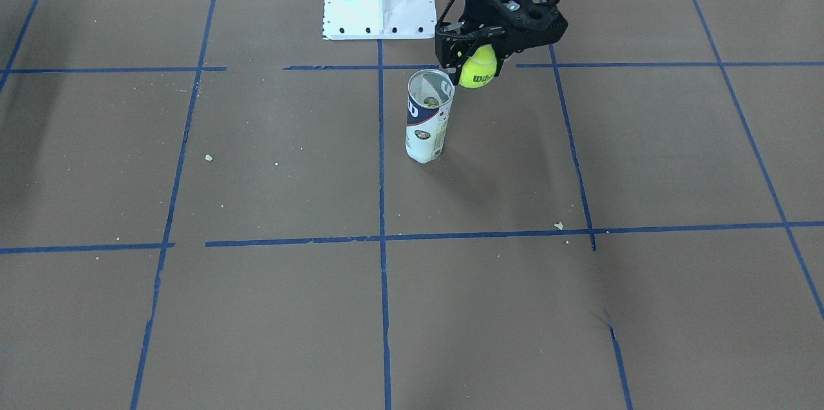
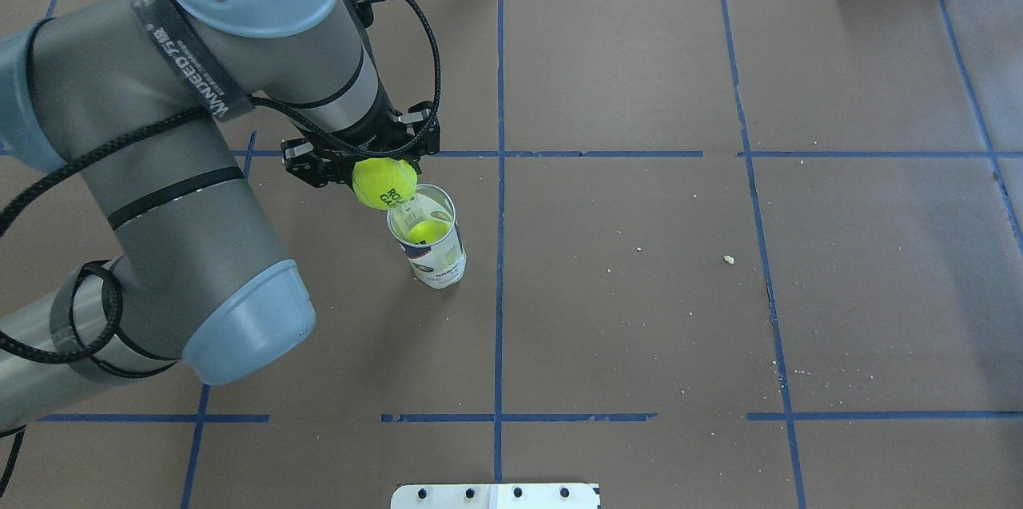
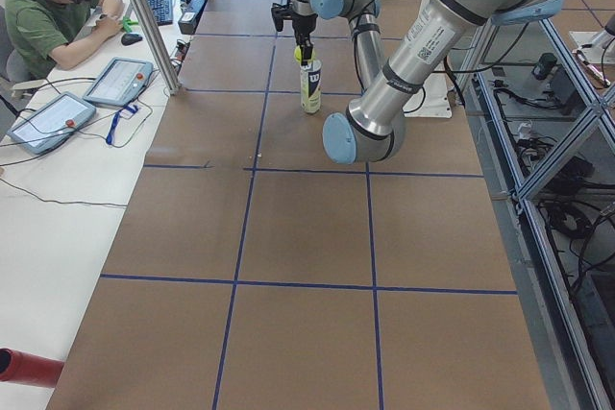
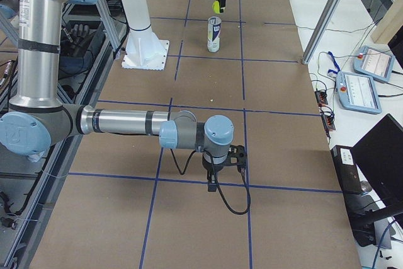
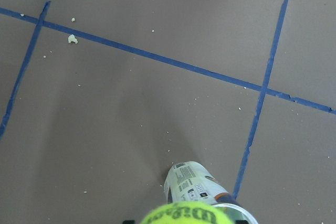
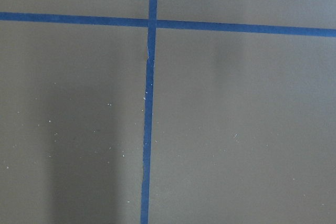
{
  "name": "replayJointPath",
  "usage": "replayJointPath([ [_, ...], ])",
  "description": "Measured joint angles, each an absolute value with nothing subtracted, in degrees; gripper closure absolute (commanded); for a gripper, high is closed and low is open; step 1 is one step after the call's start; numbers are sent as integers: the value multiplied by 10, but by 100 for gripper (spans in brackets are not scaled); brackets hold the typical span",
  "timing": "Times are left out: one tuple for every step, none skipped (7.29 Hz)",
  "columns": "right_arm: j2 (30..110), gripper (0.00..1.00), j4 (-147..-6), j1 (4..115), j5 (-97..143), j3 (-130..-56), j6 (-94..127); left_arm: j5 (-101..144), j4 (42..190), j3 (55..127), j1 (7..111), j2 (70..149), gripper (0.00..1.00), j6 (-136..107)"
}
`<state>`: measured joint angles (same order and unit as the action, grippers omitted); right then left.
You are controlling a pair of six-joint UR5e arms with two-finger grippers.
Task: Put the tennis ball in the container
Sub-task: 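Lift the ball and carry it with the left gripper over the clear cylinder, then open the left gripper to drop the ball into the cylinder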
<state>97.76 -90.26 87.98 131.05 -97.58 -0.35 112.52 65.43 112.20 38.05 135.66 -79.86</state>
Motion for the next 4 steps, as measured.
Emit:
replayJointPath([
  [978,0,-903,880,1310,-976,-4,1124,656,1116,373,1359,58,-804],
  [977,0,-903,880,1310,-976,-4,1123,657,1112,367,1360,54,-808],
  [978,0,-903,880,1310,-976,-3,1123,658,1111,364,1361,52,-810],
  [978,0,-903,880,1310,-976,-4,1123,659,1110,364,1362,49,-810],
])
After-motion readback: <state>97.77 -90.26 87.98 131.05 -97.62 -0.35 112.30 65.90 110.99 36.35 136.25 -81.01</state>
